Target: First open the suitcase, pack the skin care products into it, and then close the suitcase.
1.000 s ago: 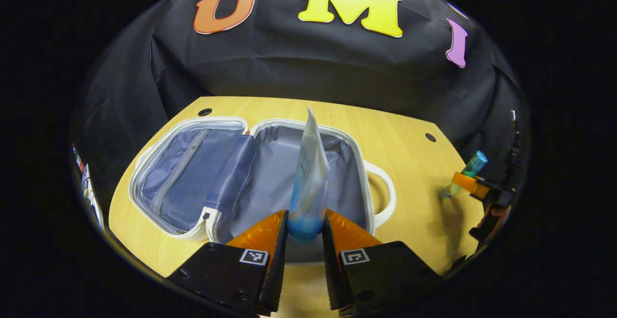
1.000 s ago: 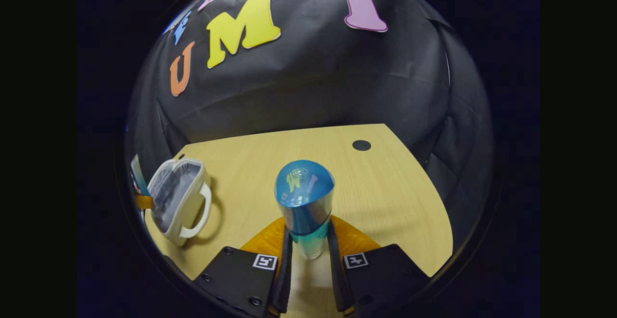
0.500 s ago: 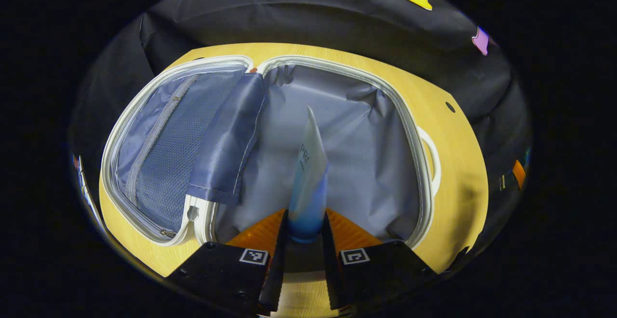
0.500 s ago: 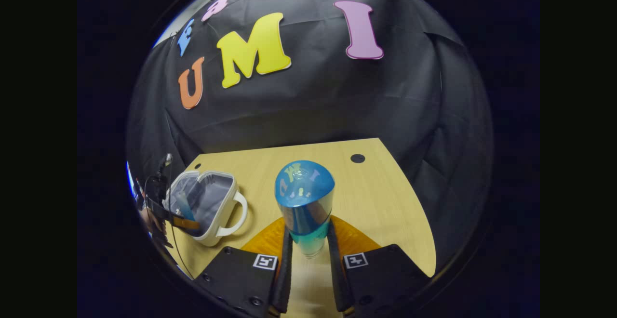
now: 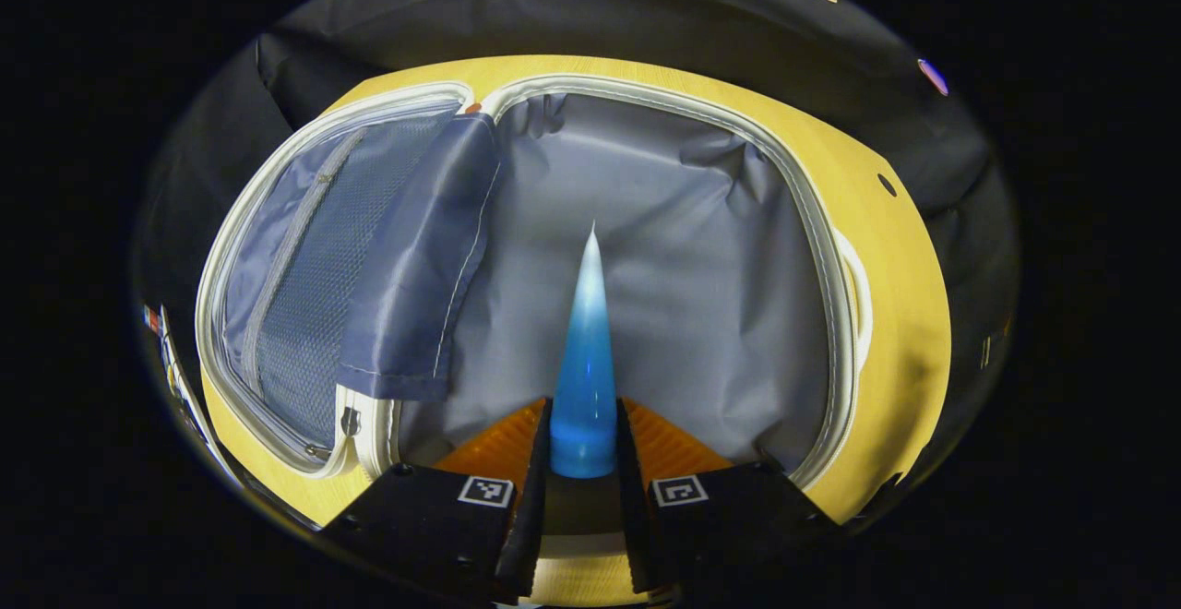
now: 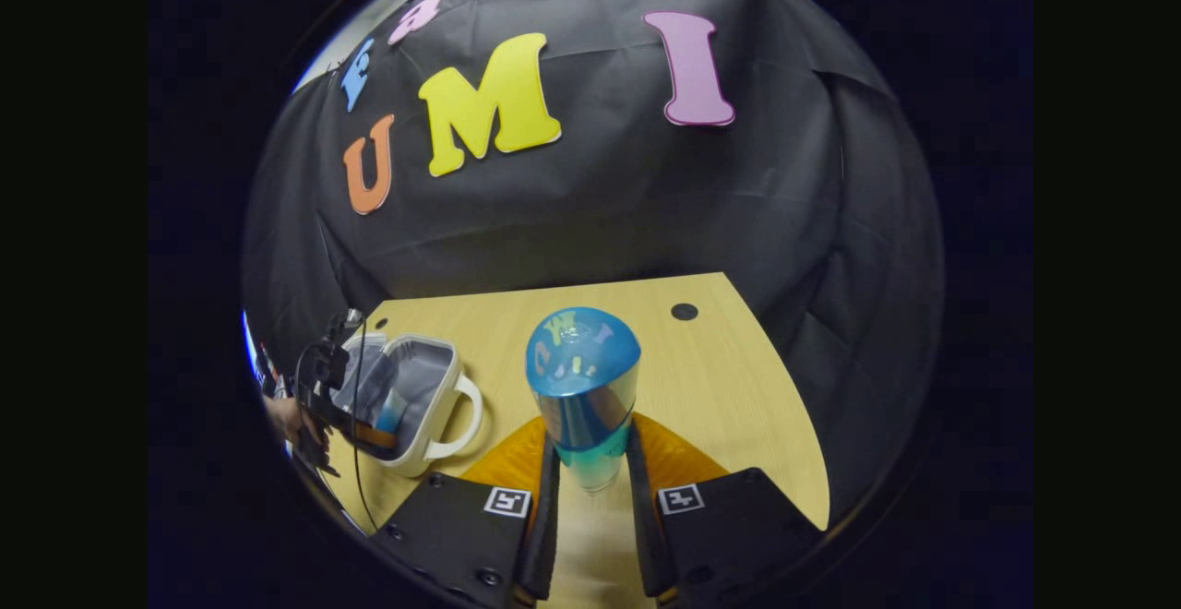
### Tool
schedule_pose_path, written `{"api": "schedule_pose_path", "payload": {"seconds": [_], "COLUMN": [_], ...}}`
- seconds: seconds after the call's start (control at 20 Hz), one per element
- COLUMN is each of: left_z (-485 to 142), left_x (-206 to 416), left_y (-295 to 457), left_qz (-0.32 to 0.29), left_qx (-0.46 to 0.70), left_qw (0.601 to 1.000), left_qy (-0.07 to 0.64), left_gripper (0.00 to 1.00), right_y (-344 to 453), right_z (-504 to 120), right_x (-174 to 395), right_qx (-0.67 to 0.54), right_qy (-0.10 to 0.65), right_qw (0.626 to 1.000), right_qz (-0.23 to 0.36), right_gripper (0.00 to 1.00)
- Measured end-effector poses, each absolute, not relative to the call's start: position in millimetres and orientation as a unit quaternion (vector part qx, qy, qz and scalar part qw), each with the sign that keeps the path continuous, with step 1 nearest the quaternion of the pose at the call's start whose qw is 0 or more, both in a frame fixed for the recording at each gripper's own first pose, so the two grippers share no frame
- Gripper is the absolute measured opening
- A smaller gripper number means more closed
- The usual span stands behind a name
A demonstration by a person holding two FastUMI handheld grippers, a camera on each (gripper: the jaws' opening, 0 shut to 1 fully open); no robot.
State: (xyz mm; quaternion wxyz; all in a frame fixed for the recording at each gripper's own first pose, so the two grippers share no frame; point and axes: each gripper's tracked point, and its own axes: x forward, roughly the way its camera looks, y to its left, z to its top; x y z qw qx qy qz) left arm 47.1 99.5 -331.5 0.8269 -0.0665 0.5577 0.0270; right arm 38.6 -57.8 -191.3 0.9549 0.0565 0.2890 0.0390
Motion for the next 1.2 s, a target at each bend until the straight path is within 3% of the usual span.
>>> {"api": "schedule_pose_path", "payload": {"seconds": [0.05,0.1,0.15,0.2,0.25,0.3,0.35,0.55,0.6,0.65,0.7,0.75,0.9,1.2], "left_z": [-332,-332,-332,-331,-330,-328,-326,-305,-296,-284,-272,-259,-226,-212], "left_x": [47,47,46,46,45,45,43,43,43,44,41,38,19,-37], "left_y": [100,98,97,96,97,98,98,104,106,107,107,108,131,190], "left_qz": [0.027,0.027,0.025,0.023,0.023,0.022,0.019,0.016,0.019,0.019,0.012,0.008,0.015,0.057], "left_qx": [-0.065,-0.065,-0.068,-0.07,-0.07,-0.073,-0.076,-0.08,-0.087,-0.102,-0.119,-0.131,-0.134,-0.153], "left_qw": [0.826,0.826,0.825,0.826,0.826,0.826,0.827,0.841,0.847,0.857,0.866,0.873,0.898,0.906], "left_qy": [0.559,0.56,0.561,0.559,0.56,0.559,0.557,0.536,0.523,0.504,0.486,0.47,0.419,0.391], "left_gripper": [0.41,0.42,0.51,0.44,0.55,0.46,0.49,0.63,0.78,0.69,0.8,0.7,0.9,0.98], "right_y": [-51,-43,-34,-23,-12,1,13,75,95,115,135,154,208,263], "right_z": [-191,-190,-190,-189,-189,-189,-189,-192,-193,-195,-199,-205,-232,-317], "right_x": [38,38,35,33,31,29,27,25,26,29,35,39,50,60], "right_qx": [0.052,0.047,0.043,0.041,0.038,0.034,0.029,0.007,0.004,0.003,0.01,0.02,0.039,0.038], "right_qy": [0.29,0.29,0.294,0.297,0.299,0.301,0.303,0.313,0.317,0.321,0.33,0.339,0.376,0.467], "right_qw": [0.954,0.954,0.952,0.951,0.949,0.947,0.945,0.933,0.929,0.925,0.919,0.913,0.896,0.861], "right_qz": [0.048,0.057,0.069,0.082,0.095,0.107,0.121,0.176,0.19,0.205,0.217,0.225,0.231,0.198], "right_gripper": [0.3,0.33,0.33,0.33,0.33,0.33,0.33,0.33,0.33,0.33,0.33,0.31,0.33,0.33]}}
